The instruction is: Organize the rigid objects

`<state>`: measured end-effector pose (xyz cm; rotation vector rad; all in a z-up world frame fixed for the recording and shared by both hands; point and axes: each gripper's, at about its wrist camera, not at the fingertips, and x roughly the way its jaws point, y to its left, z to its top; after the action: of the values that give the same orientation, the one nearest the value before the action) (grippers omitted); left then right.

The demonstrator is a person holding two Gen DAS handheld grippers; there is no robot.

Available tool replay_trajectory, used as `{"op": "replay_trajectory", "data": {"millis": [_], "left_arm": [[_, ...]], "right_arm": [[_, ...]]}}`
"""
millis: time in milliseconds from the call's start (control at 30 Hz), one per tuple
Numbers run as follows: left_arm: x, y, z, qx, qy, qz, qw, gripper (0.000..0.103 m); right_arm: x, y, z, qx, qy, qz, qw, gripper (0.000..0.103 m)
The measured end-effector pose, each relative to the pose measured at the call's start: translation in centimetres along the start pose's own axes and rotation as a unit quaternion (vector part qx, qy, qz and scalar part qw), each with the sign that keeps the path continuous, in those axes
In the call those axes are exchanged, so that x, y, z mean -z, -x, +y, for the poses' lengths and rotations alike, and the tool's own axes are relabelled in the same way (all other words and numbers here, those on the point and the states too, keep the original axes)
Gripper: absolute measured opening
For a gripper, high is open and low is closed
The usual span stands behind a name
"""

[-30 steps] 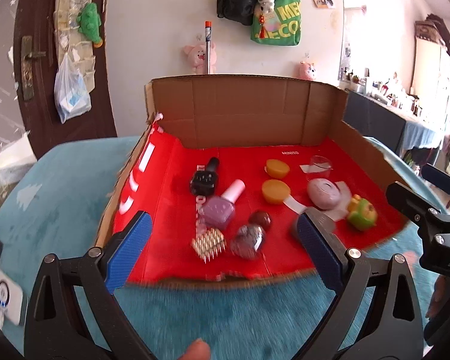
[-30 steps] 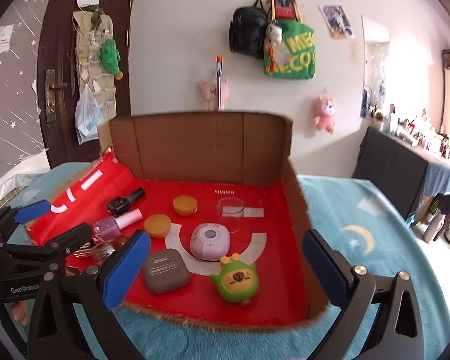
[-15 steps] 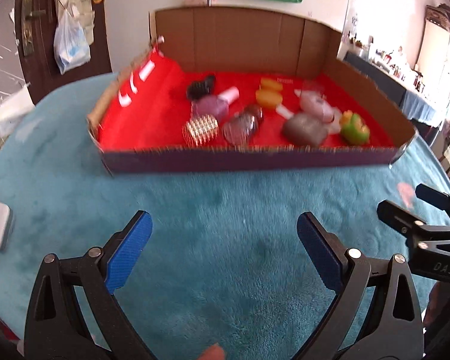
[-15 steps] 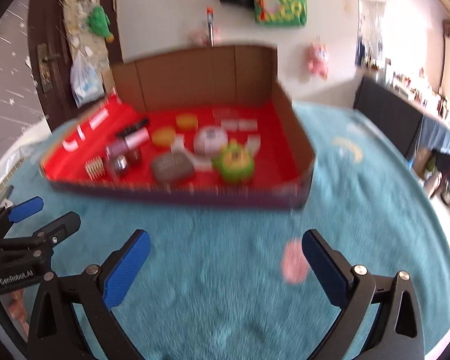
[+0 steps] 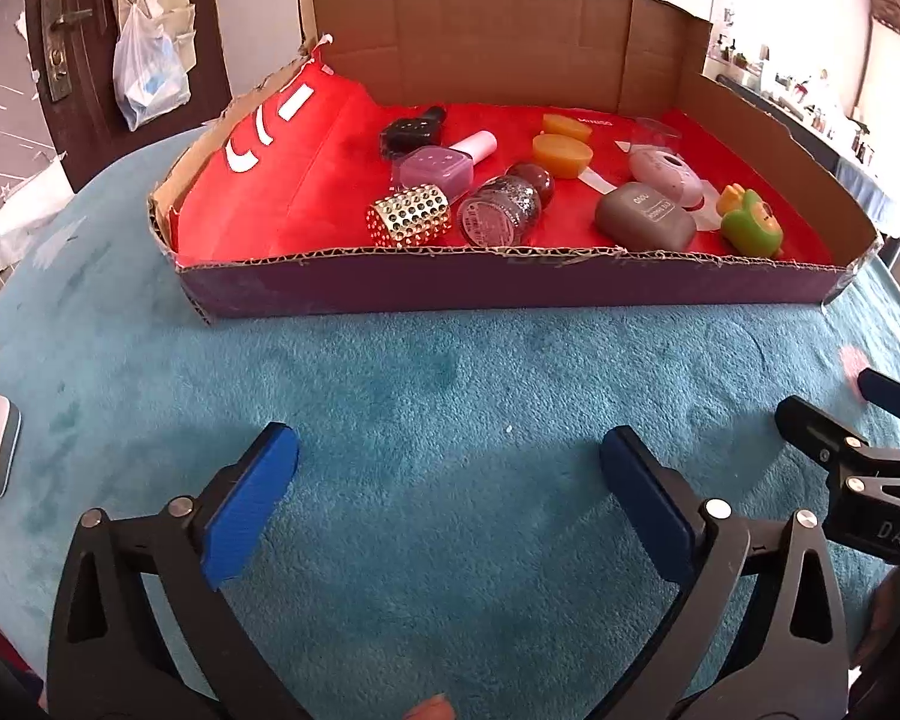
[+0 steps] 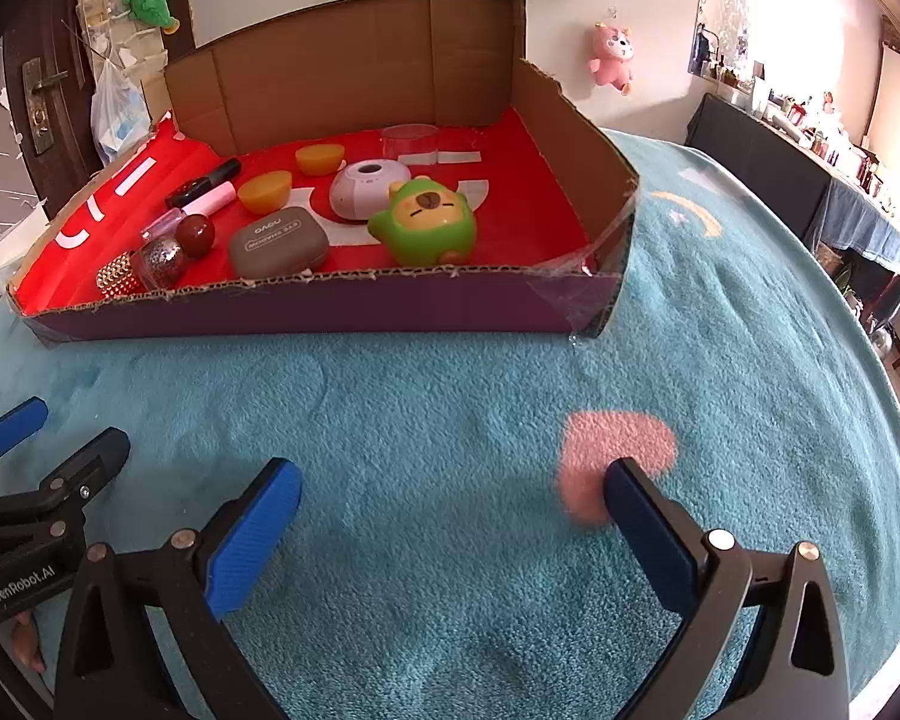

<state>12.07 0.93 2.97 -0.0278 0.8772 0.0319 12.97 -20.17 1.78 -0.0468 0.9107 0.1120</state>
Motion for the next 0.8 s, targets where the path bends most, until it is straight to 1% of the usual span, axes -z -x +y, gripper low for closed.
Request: {"op": "replay_trajectory", "data": {"millis": [800], "left_arm": [[-0.27,-0.15,0.07,0.0,0.001,0.001,1.0,0.103]], "right_arm": [[-0.21,-0.08,0.06,0.004,0.003,0.0,1.0,0.103]]}}
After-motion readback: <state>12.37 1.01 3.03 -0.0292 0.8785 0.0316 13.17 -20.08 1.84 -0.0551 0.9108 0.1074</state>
